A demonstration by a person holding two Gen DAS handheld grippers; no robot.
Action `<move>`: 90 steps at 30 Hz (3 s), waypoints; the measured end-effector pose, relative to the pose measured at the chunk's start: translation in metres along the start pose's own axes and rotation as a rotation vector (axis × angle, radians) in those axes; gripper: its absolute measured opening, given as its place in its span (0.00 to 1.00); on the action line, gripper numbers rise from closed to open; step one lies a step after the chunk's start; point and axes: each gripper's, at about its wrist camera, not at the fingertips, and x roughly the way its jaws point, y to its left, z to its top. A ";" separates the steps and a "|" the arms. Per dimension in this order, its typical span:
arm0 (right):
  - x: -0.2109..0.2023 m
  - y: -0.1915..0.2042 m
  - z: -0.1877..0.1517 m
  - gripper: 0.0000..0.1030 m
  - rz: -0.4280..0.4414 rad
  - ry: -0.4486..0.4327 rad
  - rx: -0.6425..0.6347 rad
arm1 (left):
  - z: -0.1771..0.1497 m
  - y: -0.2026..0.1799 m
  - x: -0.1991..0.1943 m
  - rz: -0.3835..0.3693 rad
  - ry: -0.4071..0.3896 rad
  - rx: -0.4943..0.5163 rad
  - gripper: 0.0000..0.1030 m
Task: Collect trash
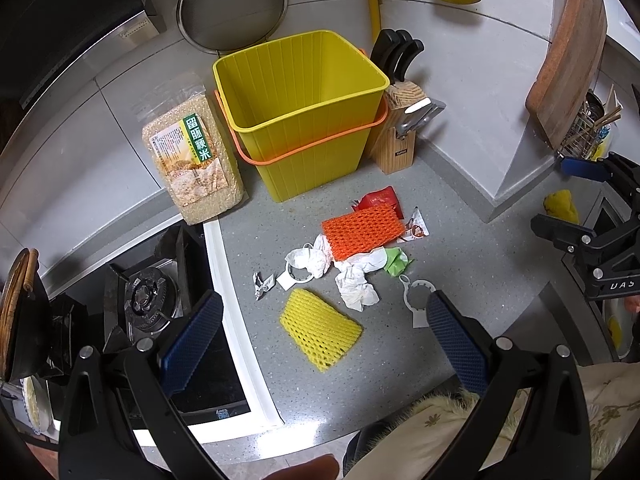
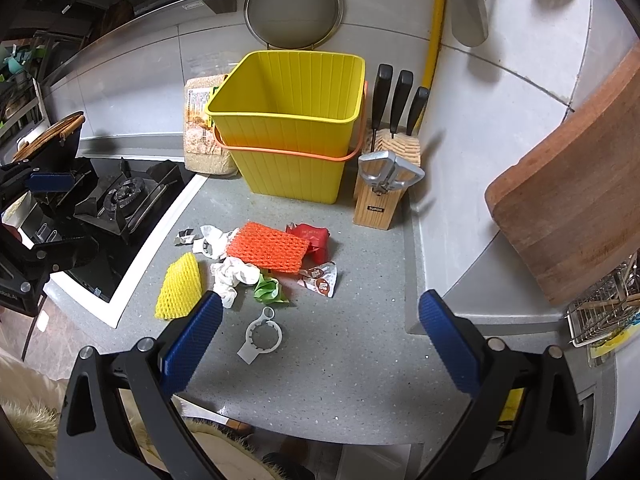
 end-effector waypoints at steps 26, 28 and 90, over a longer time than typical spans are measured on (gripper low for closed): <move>0.001 0.004 -0.002 0.93 0.010 0.008 -0.001 | -0.001 0.002 0.004 -0.013 0.011 -0.007 0.97; 0.001 0.004 -0.002 0.93 0.010 0.008 0.000 | -0.001 0.003 0.004 -0.013 0.012 -0.007 0.97; 0.065 0.017 -0.037 0.73 0.114 0.192 -0.055 | -0.095 0.051 0.199 -0.222 0.329 -0.349 0.12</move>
